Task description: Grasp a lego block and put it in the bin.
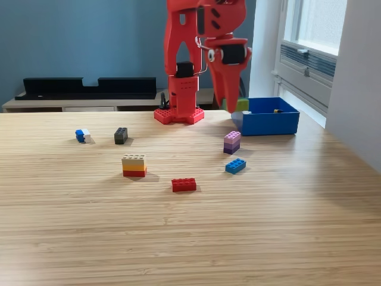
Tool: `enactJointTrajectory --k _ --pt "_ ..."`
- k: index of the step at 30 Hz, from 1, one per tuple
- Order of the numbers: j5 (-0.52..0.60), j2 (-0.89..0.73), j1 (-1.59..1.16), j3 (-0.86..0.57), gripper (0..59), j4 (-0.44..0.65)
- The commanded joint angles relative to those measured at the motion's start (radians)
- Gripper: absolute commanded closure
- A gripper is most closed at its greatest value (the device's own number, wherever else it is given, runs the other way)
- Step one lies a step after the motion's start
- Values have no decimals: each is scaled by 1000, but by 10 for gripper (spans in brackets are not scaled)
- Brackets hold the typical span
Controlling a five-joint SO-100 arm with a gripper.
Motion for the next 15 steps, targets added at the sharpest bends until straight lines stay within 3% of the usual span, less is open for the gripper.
enactJointTrajectory --k 1,15 --pt "66 127 -222 9 586 38" --pt "163 124 -719 84 586 58"
